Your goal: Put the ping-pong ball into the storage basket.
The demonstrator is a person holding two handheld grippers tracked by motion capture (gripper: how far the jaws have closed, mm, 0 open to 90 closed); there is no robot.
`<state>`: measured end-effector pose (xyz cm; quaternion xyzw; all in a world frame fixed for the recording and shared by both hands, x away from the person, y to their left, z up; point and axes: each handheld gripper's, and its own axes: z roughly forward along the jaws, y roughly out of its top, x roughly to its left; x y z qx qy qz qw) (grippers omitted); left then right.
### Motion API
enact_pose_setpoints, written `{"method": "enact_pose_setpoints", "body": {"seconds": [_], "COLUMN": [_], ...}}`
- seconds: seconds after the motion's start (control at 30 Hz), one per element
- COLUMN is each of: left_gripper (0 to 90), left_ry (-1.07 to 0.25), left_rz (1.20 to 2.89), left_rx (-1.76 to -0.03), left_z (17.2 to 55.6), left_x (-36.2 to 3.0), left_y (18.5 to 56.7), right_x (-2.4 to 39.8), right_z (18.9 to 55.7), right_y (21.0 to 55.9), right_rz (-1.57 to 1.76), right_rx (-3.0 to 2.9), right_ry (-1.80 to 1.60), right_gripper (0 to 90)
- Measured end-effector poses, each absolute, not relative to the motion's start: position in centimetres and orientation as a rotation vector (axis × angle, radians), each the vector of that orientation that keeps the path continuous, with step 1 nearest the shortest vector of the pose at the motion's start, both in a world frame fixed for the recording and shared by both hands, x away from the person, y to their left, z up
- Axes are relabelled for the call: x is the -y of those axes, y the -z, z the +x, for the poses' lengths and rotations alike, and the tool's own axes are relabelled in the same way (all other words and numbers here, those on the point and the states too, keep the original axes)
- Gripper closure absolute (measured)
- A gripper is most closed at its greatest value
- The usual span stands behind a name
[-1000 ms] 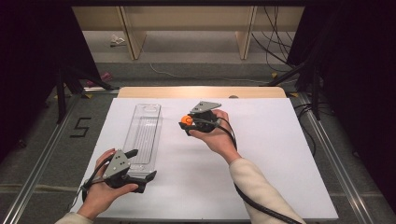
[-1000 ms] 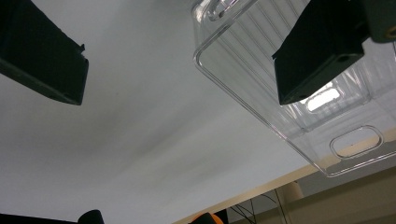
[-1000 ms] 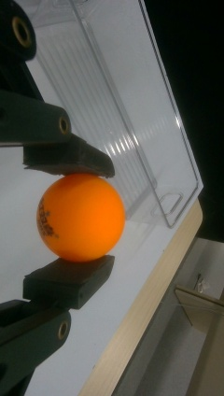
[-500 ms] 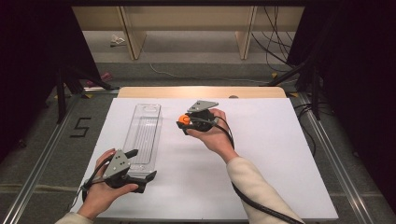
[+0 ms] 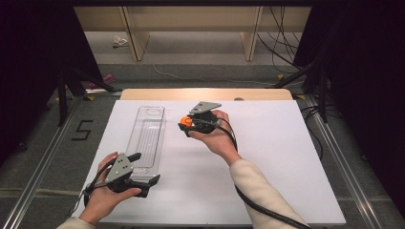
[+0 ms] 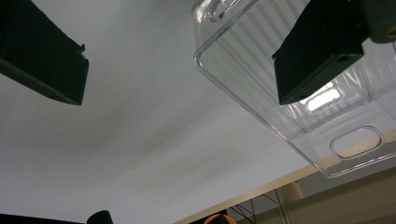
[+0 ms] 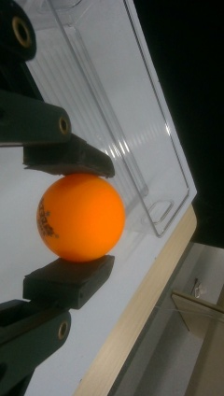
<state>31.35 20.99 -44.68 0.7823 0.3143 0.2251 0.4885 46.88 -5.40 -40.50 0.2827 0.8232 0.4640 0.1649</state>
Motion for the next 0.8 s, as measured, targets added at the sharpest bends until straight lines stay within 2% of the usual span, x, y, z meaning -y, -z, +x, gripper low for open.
{"method": "enact_pose_setpoints", "body": {"seconds": [0.8], "left_gripper": [2.6], "left_ry": [-0.540], "left_rz": [1.903], "left_rx": [-0.754], "left_z": [31.4], "left_x": [-20.8], "left_y": [44.7], "right_x": [4.1], "right_z": [46.9], "right_y": [40.1], "right_rz": [0.790], "right_rx": [-2.348], "right_ry": [-1.343], "right_gripper": [51.5]}}
